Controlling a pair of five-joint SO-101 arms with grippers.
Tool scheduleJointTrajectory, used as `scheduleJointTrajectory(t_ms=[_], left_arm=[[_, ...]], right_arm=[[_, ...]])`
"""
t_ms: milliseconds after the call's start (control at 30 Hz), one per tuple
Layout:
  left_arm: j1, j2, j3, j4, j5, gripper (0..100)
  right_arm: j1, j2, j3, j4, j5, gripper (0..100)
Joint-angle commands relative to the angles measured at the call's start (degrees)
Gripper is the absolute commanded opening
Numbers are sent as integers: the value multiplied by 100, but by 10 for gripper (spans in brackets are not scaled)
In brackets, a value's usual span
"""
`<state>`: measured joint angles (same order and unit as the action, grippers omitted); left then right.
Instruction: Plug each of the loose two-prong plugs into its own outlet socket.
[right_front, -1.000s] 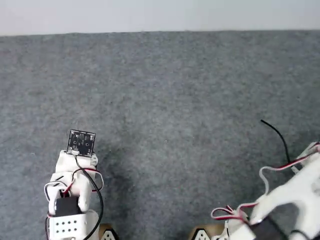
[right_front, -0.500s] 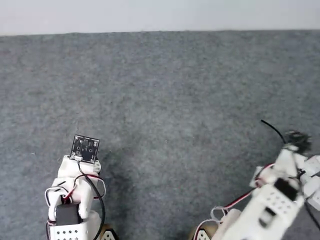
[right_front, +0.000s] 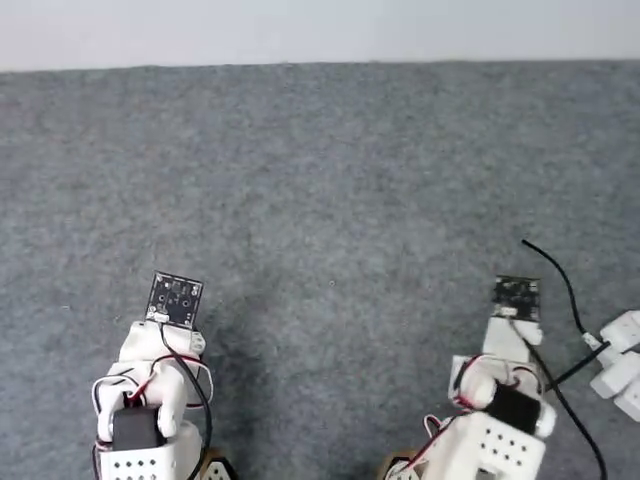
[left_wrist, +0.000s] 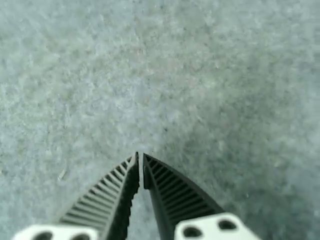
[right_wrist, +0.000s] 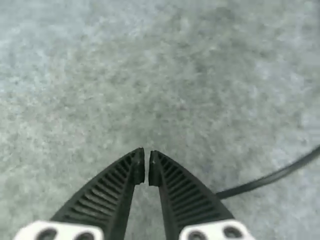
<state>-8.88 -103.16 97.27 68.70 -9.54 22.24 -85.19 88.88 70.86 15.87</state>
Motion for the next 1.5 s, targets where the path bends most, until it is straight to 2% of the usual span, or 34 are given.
scheduleJointTrajectory(t_ms=[0,133,1467], left_arm=[[35,-105,-75,325,-44,16],[9,-97,-75,378,-35,16],[18,-97,-75,378,-53,16]], right_arm=[[-259,-1033,475,163,62,9],[-356,-1974,756,444,70,9],[-347,-1824,756,382,105,9]])
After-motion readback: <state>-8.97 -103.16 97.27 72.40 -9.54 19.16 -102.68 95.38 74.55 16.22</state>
